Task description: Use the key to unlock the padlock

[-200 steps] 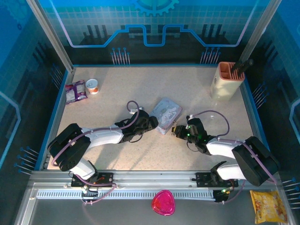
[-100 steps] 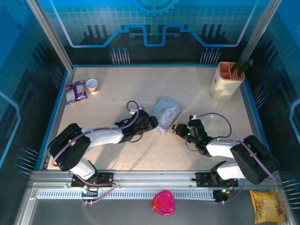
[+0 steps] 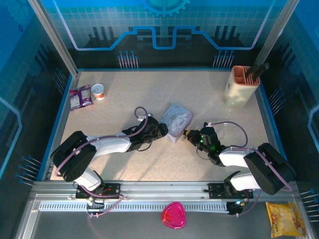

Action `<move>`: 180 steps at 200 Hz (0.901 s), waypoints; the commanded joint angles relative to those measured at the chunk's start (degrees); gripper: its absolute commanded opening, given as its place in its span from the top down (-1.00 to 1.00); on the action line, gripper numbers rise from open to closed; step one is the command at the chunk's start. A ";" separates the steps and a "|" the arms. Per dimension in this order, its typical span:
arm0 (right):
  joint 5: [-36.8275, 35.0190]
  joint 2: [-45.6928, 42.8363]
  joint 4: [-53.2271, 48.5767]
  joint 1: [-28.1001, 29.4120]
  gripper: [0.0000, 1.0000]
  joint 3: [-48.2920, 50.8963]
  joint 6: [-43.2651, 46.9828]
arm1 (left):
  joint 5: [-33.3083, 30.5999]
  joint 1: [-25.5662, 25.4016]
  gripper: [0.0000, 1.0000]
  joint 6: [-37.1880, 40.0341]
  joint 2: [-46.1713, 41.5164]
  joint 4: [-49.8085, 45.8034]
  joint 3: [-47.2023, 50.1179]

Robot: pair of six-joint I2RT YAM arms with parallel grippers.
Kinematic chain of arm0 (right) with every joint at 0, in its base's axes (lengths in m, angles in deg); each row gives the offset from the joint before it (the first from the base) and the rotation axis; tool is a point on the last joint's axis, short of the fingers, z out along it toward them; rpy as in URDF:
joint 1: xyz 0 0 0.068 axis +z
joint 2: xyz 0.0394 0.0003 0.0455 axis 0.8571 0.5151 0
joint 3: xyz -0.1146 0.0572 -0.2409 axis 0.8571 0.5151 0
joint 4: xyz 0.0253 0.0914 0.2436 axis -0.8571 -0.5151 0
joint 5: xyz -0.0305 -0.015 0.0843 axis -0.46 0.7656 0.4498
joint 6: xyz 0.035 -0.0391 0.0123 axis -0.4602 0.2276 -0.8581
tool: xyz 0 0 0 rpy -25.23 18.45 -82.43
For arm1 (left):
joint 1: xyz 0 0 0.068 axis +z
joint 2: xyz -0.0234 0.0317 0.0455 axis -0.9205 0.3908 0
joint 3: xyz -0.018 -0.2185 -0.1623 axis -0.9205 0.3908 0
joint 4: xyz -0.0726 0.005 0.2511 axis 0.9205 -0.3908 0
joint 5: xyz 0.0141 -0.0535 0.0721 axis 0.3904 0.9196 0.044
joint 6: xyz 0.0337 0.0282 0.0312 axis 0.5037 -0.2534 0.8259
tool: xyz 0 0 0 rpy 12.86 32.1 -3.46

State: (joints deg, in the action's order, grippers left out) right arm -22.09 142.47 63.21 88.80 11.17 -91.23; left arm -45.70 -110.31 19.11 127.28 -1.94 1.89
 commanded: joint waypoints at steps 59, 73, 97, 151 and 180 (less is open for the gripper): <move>4.24 -13.45 -16.26 -7.06 1.00 -0.90 10.55 | 1.62 2.31 -0.36 3.16 6.68 -7.60 -6.52; 5.94 -16.99 -21.54 -7.72 1.00 -1.27 13.83 | 3.05 3.54 -0.36 4.31 8.61 -7.41 -8.40; 9.52 -22.42 -29.61 -7.82 1.00 -2.09 19.29 | 5.67 5.76 -0.37 7.31 12.51 -7.16 -12.64; 15.98 -30.50 -37.77 -6.37 1.00 0.66 23.28 | 6.03 8.51 -0.44 16.73 16.28 -18.36 -25.73; 16.78 -33.64 -41.44 -3.85 1.00 1.80 21.62 | 7.80 7.14 -0.54 19.61 8.27 -24.58 -24.74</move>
State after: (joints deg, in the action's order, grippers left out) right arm -8.28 111.39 26.95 82.90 11.74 -69.94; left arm -39.80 -101.91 33.67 142.82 -16.74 -22.74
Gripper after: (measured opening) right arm 0.064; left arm 0.743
